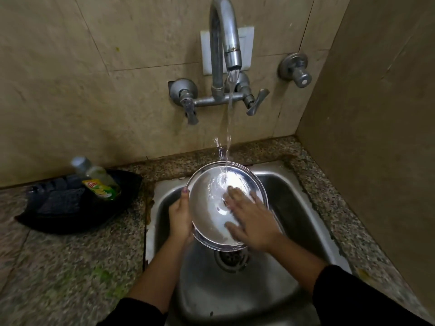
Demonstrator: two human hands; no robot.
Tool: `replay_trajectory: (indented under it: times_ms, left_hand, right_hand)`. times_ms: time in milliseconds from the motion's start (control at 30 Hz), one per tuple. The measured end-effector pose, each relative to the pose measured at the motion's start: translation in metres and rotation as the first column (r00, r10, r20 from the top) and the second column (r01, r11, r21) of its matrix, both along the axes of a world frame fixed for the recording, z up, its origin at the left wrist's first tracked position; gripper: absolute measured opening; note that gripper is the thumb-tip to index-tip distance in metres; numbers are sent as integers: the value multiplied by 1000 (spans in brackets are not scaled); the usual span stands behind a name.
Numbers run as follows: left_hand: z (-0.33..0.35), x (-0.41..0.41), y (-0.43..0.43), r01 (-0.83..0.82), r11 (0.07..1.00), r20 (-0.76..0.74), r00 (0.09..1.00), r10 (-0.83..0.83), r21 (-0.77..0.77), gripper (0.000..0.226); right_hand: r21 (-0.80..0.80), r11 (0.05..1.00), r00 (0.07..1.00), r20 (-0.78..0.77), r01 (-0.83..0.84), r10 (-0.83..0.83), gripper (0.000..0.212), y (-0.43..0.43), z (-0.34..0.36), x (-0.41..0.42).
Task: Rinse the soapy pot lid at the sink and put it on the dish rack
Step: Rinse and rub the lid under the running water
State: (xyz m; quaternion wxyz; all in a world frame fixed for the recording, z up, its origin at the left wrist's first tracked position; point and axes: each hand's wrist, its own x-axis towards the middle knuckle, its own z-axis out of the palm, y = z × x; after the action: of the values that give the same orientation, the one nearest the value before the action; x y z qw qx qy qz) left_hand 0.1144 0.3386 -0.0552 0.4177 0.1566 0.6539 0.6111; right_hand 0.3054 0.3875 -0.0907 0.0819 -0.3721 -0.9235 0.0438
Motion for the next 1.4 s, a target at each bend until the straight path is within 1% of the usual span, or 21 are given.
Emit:
replay_trajectory:
  times_ms: [100,167,233,333,400,467,533,600,667,733,800,867,900,967,1033,1067,1133,1200,1300,1333,1400]
  left_hand:
    - [3,11,-3,23,1000,-4,1000,-23,3,39]
    - [8,22,0,31,999,9,999,-31,8,37]
    - [13,28,5,29,999,20,999,-30,38,38]
    - [11,14,10,-14,998,-8,1000,14,59,40]
    - [6,-1,10,-32,998,-54,998,35,50,44]
    - [0,-7,7,-17,999,-72,997,20,43,44]
    - [0,-1,4,-1,999,-53,999,2,33,43]
    - [1,12,2,21,1000,-21,1000,-20,22,41]
    - [7,25,4,30,999,2,1000,-30,42,39]
    - [15,28,9,9,998,20,1000,-10,64,37]
    - [17,20,11,-30,996,14,1000,29,84,38]
    - [14,6,9,-41,996,-30,999,44,76,41]
    - [12,1,8,-41,996,-39,998,44,73,42]
    - [10,-1,5,-22,997,-41,999,25,72,42]
    - [11,6,4,-25,997,-30,999,27,69,41]
    - [12,11,5,-25,997,-20,999,26,68,41]
    - [14,20,7,-4,998,2,1000,4,59,40]
    - [15,23,10,4,998,28,1000,-6,64,38]
    - [14,10,9,-35,996,-4,999,35,76,39]
    - [13,5,8,-47,996,-23,999,49,74,40]
    - [11,-1,4,-62,995,-50,997,66,73,40]
  right_hand:
    - [36,955,956,-18,294,-294,76,31,13,-4]
    - [1,954,949,-104,299,-297,76,36,24,-32]
    - [-40,990,976,-166,136,-140,73,22,30,-56]
    - [-26,981,980,-42,-194,193,63,-8,20,-43]
    - [7,974,974,34,-225,225,64,-9,12,-13]
    - [-13,999,996,79,-39,40,72,7,7,11]
    - [-20,977,975,59,215,-213,77,25,15,13]
    - [-6,953,953,-37,302,-302,80,36,27,-11]
    - [-51,978,969,-133,205,-210,79,30,37,-43]
    - [-60,998,989,-147,27,-35,70,10,37,-62]
    - [-19,986,984,-75,-164,162,63,-7,27,-48]
    - [5,971,971,6,-239,239,63,-9,15,-18]
    - [11,983,982,23,-186,185,65,-4,11,-3]
    - [-5,998,998,23,56,-55,70,14,11,13]
    - [19,963,963,-2,268,-268,74,31,21,3]
    - [21,952,952,-38,306,-305,75,36,26,-10]
    - [-28,966,958,-123,256,-258,77,34,35,-43]
    - [-46,997,986,-148,70,-76,71,15,36,-62]
    - [-17,967,967,-19,-253,253,62,-15,23,-37]
    - [-14,963,962,21,-271,271,63,-16,17,-20]
    - [-20,995,993,62,-98,99,71,-4,8,10]
